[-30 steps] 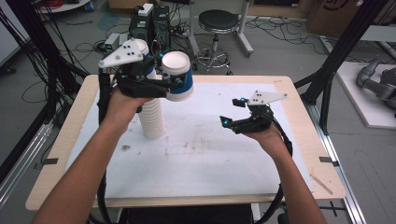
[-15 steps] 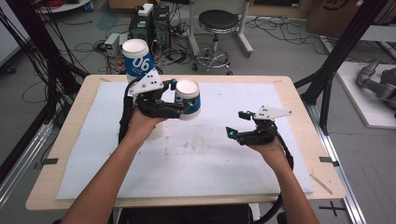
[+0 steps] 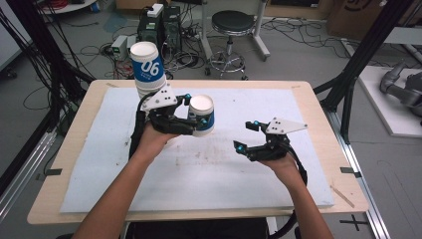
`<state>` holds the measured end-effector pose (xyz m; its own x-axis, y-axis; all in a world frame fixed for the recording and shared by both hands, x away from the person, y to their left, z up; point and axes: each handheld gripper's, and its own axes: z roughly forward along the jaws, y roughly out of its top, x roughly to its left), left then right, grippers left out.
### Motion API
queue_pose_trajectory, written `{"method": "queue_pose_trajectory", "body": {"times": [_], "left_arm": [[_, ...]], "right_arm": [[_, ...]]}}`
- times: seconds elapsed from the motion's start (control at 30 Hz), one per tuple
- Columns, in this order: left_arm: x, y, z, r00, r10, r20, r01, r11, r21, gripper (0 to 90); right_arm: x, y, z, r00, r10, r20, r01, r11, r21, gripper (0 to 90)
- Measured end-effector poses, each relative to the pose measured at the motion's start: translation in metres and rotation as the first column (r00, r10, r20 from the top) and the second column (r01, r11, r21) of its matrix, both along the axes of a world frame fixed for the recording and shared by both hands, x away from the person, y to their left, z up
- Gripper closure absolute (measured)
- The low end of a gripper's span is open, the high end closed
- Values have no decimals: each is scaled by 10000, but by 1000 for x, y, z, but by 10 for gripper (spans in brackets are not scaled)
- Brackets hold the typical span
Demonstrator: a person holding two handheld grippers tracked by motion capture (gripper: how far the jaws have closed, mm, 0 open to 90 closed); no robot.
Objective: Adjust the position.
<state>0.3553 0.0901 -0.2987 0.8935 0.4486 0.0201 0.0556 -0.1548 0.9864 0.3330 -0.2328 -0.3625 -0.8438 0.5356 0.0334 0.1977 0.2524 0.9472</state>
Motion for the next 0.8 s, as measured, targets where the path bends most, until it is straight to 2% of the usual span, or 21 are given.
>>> {"method": "queue_pose_trajectory", "body": {"times": [0.13, 0.3, 0.5, 0.67, 0.73, 0.8], "left_arm": [[-5, -6, -7, 9996, -264, -31, 264, 9997, -13, 281], [-8, -13, -14, 9990, -429, -141, 430, 9990, 76, 282], [-7, -23, -21, 9976, -635, -283, 641, 9978, 185, 282], [-6, -31, -26, 9952, -880, -434, 873, 9961, -159, 284], [-6, -31, -27, 9948, -918, -435, 915, 9958, -100, 284], [-7, -30, -27, 9946, -928, -474, 925, 9957, -86, 282]], "right_arm": [[-7, 4, 3, 9993, 312, 223, -319, 9989, 339, 172], [-10, 20, 0, 9971, 726, 207, -730, 9972, 174, 171], [-5, 40, -1, 9957, 871, 303, -878, 9959, 223, 171], [2, 54, -3, 9943, 1069, 62, -1070, 9935, 375, 166], [4, 57, -5, 9934, 1149, 38, -1150, 9927, 375, 166], [4, 57, -4, 9926, 1195, 202, -1197, 9927, 141, 200]]}}
